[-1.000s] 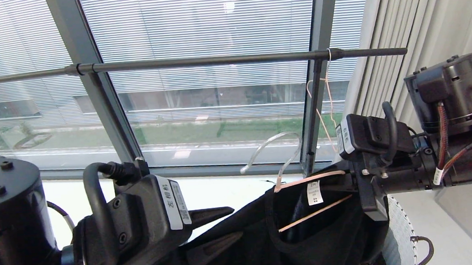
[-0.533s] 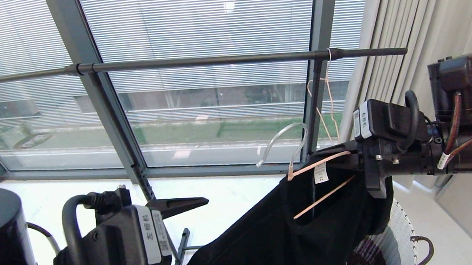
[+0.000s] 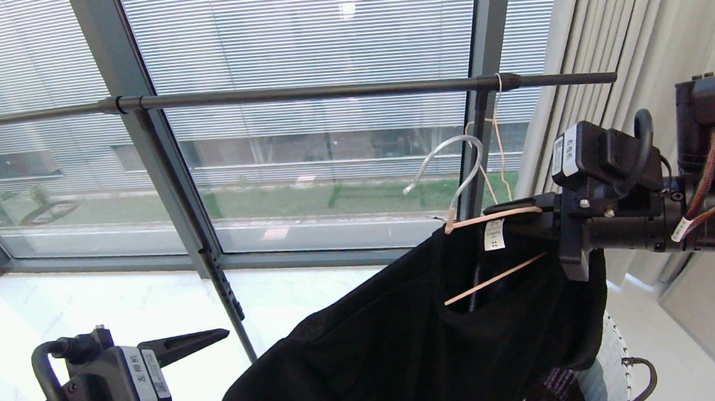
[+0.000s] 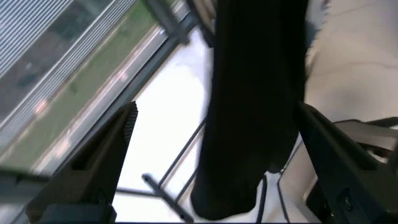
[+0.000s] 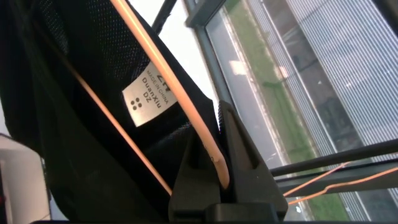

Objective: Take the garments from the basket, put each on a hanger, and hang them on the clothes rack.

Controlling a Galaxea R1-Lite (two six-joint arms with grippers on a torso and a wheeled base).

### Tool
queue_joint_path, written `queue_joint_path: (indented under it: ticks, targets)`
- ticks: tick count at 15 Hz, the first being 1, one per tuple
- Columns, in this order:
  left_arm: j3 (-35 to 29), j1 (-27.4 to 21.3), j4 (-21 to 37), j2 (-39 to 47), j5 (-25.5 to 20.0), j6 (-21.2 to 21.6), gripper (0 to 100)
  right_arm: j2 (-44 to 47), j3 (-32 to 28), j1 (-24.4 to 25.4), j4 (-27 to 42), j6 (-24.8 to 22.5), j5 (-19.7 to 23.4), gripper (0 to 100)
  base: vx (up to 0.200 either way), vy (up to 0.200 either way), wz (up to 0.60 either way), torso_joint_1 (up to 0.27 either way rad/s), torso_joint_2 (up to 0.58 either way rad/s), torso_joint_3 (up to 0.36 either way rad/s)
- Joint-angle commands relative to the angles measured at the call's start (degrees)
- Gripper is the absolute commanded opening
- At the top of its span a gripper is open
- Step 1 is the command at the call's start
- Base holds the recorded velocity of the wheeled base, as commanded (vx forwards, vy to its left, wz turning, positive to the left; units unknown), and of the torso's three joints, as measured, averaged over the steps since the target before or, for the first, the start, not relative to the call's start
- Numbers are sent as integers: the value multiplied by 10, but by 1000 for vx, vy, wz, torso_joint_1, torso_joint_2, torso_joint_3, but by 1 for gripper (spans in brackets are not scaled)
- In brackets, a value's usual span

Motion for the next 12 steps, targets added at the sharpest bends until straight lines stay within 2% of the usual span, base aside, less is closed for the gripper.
queue_joint_path:
  ticks: [1, 5, 6, 7, 10, 12]
  targets:
    - [16, 40, 0, -7, -1, -1, 100, -1, -1, 0, -5, 0, -1, 0, 0, 0, 0, 0, 0, 0]
    - [36, 46, 0, -6, -1, -2, 100, -1, -2, 9, -28, 26, -20, 0, 0, 0, 0, 0, 0, 0]
    - [36, 46, 0, -6, -1, -5, 0, -1, -2, 11, -29, 27, -20, 0, 0, 0, 0, 0, 0, 0]
    - [34, 47, 0, -6, -2, -19, 0, -1, -2, 13, -30, 27, -21, 0, 0, 0, 0, 0, 0, 0]
    - [32, 70, 0, -4, 3, -19, 0, -2, -2, 13, -31, 28, -21, 0, 0, 0, 0, 0, 0, 0]
    - [35, 113, 0, -7, 3, -17, 0, -3, -2, 13, -32, 32, -28, 0, 0, 0, 0, 0, 0, 0]
